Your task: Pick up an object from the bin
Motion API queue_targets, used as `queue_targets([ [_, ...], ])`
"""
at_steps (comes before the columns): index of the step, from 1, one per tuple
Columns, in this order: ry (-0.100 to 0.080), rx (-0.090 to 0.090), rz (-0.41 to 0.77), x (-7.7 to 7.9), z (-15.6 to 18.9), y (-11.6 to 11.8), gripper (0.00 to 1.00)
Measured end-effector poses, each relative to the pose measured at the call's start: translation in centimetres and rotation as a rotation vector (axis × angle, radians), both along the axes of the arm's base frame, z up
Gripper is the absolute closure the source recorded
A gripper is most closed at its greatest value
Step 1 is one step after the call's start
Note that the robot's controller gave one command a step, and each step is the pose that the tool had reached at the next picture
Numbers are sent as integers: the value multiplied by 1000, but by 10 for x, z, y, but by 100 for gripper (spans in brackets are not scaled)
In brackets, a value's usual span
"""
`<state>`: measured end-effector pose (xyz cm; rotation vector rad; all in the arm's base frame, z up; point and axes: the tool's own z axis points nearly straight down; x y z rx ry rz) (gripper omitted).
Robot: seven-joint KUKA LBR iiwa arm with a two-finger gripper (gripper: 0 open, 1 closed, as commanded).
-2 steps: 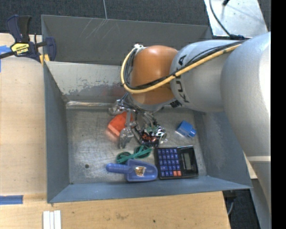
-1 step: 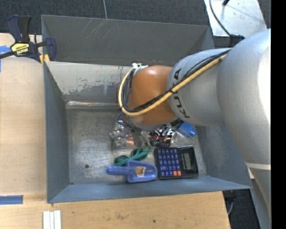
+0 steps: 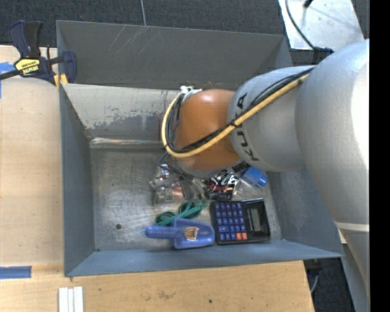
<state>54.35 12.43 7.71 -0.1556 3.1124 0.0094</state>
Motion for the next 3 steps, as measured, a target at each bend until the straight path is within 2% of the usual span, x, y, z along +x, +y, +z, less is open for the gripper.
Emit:
queue_targets([
  [1,24,-7,8,-49,54,23,0],
  [2,25,-7,7,-50,54,22,0],
  [3,19,-6,60,-53,10,-26,0],
])
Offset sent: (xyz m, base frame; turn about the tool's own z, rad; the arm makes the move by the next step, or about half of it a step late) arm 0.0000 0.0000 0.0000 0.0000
